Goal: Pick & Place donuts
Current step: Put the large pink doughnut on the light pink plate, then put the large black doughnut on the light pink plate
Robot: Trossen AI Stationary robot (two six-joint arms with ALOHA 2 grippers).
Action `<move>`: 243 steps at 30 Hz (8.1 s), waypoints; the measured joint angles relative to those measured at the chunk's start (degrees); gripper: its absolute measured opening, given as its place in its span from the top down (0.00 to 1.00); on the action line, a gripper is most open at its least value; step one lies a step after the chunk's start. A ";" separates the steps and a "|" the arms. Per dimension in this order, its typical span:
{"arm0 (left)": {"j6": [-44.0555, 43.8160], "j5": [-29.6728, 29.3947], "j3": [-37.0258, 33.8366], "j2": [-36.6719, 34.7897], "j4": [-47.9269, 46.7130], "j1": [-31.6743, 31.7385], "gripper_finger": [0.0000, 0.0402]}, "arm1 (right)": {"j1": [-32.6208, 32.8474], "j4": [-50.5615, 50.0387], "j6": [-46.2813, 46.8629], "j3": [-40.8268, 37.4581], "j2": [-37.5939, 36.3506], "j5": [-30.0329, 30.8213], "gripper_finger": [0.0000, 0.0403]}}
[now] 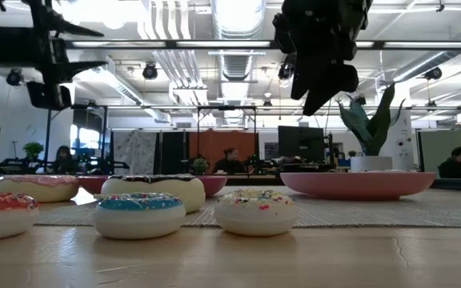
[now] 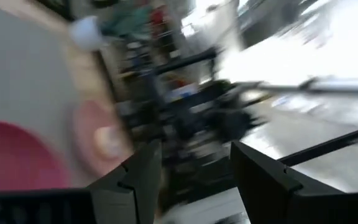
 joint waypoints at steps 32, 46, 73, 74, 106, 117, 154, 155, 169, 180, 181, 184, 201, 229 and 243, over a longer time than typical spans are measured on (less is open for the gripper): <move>20.92 19.17 11.58 38.63 -33.11 -0.09 0.58 | -2.03 0.15 -0.94 -1.57 0.07 1.12 0.42; 22.86 17.69 11.55 49.88 -32.48 -0.09 0.58 | -2.03 0.11 -0.96 -1.77 0.07 1.32 0.42; 23.09 13.88 23.58 51.15 -39.47 -0.14 1.00 | -2.47 3.56 0.94 -0.20 -0.07 3.90 0.44; 23.68 12.73 25.31 50.75 -43.06 -0.15 1.00 | -2.82 3.70 1.96 0.13 -0.09 3.85 0.44; 45.46 7.14 45.85 66.19 -17.67 3.56 1.00 | -11.64 29.41 3.68 0.33 -0.07 -12.75 0.26; 48.06 7.05 52.19 71.11 -17.39 3.64 1.00 | -11.26 27.33 2.43 0.02 -0.07 -12.56 0.35; 42.55 -2.09 46.96 65.03 -36.78 3.54 0.57 | -20.12 2.81 13.36 -14.47 -0.66 -15.86 0.93; 42.22 -2.05 46.46 64.49 -36.56 3.54 0.57 | -20.06 2.75 13.52 -14.69 -0.66 -15.46 0.92; 38.69 -1.65 42.96 54.14 -37.63 3.57 0.57 | -19.29 -5.06 12.32 -11.82 -0.70 -8.33 0.54; 35.47 7.14 37.29 44.95 -38.20 1.16 0.57 | -12.35 -11.22 9.02 -7.19 -4.22 5.51 0.47; 34.87 8.22 36.68 44.59 -38.04 0.95 0.57 | -11.51 -11.19 8.86 -7.04 -4.80 6.04 0.47; 33.07 10.72 34.43 43.72 -37.44 -0.07 0.57 | -7.05 -10.23 8.70 -6.41 -7.12 10.42 0.47; 27.78 15.90 33.35 43.31 -21.91 -2.62 0.57 | 6.63 -0.20 13.61 -16.06 -31.06 19.62 0.47; 0.26 11.80 47.03 86.26 -19.45 -15.50 0.57 | 6.88 -0.02 1.05 -25.09 -44.05 13.59 0.47; -1.01 11.21 47.53 91.92 -20.85 -18.01 0.61 | 6.88 0.11 3.58 -25.09 -43.98 14.68 0.47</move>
